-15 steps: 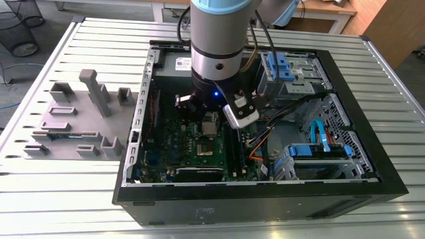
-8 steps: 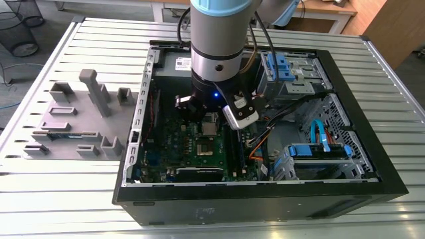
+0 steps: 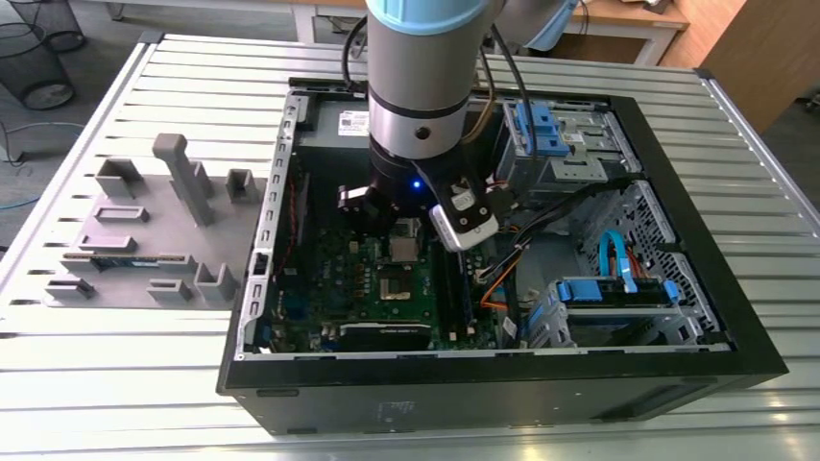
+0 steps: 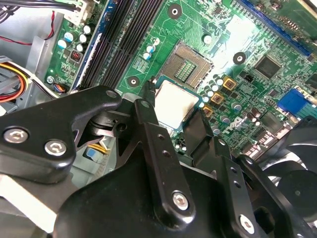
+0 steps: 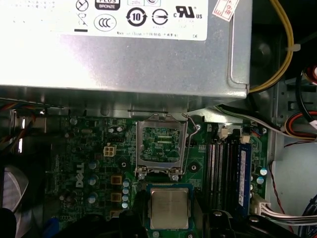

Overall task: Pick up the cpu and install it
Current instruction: 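Place the cpu into insertion slot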

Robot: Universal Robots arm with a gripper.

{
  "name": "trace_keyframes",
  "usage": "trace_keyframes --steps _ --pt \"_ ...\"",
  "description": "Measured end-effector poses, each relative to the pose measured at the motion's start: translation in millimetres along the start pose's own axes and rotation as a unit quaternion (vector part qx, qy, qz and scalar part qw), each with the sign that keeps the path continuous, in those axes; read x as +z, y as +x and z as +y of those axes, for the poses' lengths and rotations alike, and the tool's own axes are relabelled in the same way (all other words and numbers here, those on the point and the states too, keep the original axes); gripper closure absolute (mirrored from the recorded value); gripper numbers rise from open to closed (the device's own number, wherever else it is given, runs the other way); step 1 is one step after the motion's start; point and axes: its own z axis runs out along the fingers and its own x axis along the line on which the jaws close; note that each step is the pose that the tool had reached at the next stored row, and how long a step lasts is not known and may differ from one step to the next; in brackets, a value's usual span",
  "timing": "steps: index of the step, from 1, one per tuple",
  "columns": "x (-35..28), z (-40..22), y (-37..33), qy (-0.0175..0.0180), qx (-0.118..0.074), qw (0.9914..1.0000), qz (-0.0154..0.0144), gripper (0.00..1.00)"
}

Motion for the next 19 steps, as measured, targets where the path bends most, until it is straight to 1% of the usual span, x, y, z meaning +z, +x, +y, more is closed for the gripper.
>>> trace_keyframes --steps 19 --pt "6.5 0.0 0.1 0.0000 0.000 1.00000 0.0000 0.53"
